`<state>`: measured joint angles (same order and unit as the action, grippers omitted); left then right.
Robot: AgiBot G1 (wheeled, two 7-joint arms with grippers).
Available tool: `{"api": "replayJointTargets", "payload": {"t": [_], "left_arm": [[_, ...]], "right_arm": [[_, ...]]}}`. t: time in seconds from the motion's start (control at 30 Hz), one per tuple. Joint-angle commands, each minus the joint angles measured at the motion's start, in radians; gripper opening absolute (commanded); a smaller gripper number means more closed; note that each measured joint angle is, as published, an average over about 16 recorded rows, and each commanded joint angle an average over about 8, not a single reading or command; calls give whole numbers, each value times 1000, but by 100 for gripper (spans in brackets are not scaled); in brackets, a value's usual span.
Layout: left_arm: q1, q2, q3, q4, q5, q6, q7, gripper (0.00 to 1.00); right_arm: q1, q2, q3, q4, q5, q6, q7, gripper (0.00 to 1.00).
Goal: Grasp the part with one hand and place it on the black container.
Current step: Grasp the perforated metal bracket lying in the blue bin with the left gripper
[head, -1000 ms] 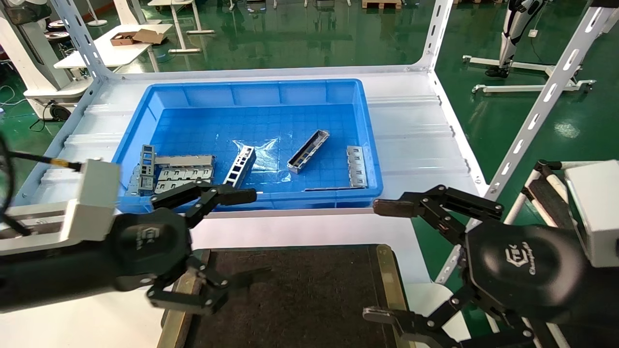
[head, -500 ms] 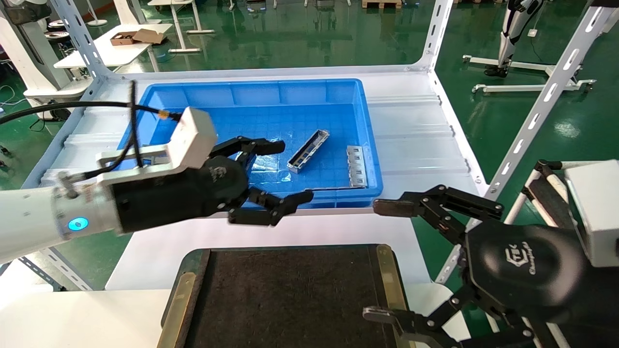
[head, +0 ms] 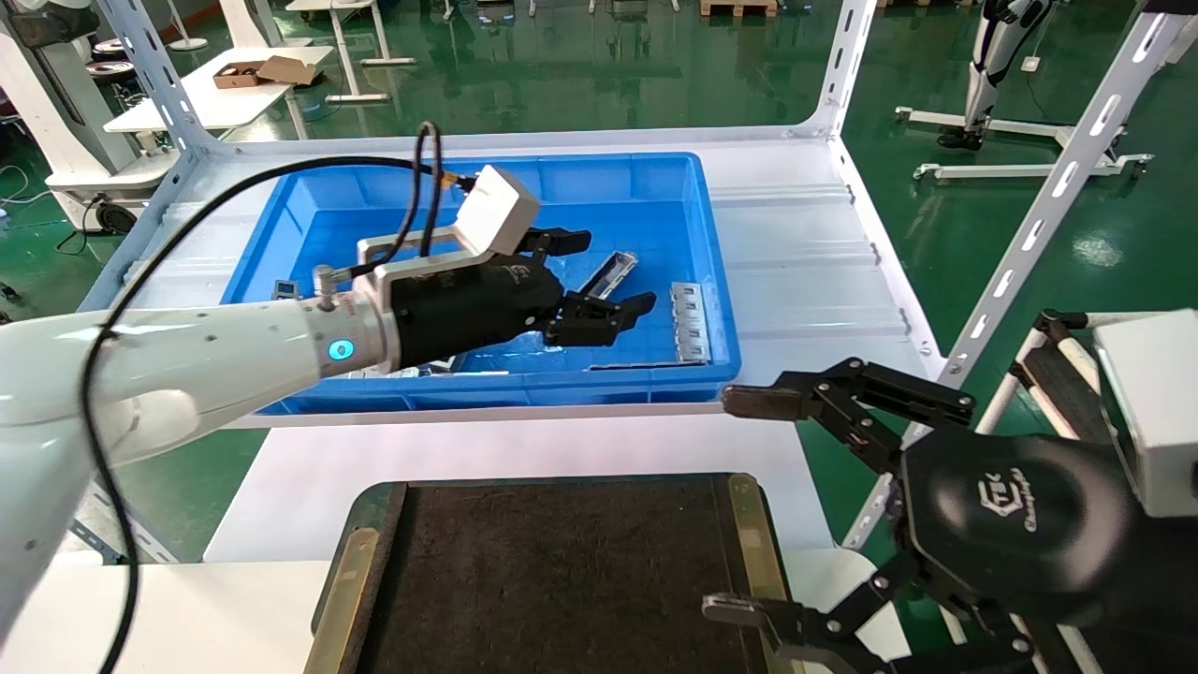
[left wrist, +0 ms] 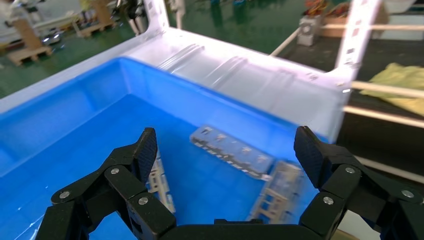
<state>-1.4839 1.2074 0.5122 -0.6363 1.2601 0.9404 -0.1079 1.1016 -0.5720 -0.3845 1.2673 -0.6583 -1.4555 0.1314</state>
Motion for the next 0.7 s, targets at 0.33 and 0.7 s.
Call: {"api": "replayJointTargets", "payload": {"t": [0.33, 0.7], "left_arm": [[-98, 145, 18, 300, 24, -133, 119, 100], [-104, 160, 94, 361, -30, -207, 114, 67]], "right_arm": [[0, 0, 0, 0, 0, 0, 0, 100], [0, 0, 0, 0, 0, 0, 0, 63]]}}
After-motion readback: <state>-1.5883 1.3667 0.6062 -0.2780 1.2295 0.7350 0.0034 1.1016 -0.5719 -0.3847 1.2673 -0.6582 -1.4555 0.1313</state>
